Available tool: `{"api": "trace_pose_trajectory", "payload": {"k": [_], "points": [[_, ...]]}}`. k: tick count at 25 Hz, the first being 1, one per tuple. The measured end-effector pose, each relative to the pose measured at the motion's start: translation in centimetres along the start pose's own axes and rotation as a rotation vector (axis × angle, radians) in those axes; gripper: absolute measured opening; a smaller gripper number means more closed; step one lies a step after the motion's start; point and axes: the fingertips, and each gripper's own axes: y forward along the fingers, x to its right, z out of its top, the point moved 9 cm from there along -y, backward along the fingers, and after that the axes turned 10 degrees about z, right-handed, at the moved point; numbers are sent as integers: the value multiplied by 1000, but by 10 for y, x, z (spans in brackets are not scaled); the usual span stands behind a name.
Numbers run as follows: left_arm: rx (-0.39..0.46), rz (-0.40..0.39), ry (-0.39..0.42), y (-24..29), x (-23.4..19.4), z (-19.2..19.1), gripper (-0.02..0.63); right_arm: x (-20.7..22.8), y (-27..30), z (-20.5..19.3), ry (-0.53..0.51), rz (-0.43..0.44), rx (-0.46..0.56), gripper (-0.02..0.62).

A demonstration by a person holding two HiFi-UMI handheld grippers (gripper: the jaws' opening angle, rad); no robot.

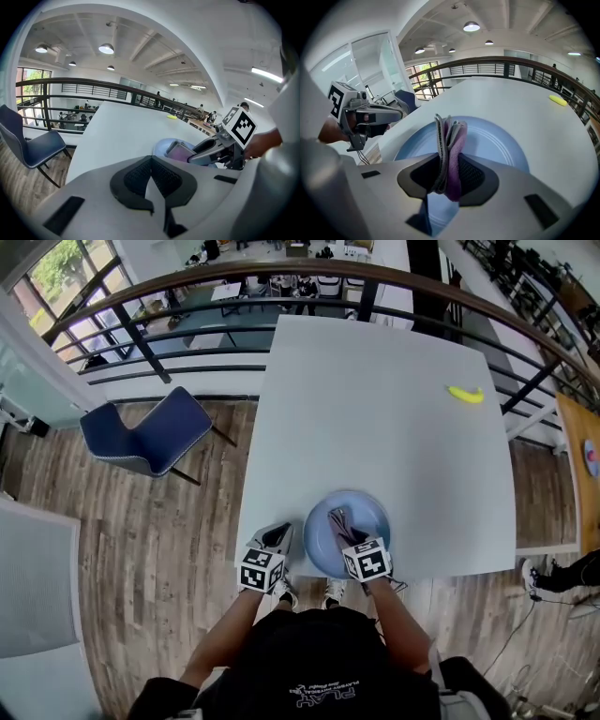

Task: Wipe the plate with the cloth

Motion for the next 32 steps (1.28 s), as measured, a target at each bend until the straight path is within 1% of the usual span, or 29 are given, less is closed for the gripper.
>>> {"api": "trace_pose_trajectory", "payload": {"k": [6, 13, 16, 23, 25, 28, 30, 32], "points": [[-8, -17, 2, 6, 2, 2, 12, 23, -15, -2, 58, -104, -6, 121], [-23, -33, 2, 12, 7, -3, 12, 50, -28, -7, 111, -169, 5, 121], [-31, -34, -1, 12, 6, -5, 12, 55, -33, -10, 116, -199, 2, 121], [-34, -32, 1, 12, 5, -7, 12, 61, -37, -16, 155, -191, 41, 121], [-37, -30, 1, 12, 6, -8, 12, 60, -38, -17, 149, -191, 47, 121], [-38, -25, -13, 11, 8, -11, 12, 51, -38, -15, 112, -188, 64, 120], [-35, -10, -40, 9, 7, -13, 12, 38, -35, -13, 93, -163, 84, 120], [-27, 6, -68, 8, 4, -12, 12, 21, -31, -13, 88, -116, 95, 120]]}}
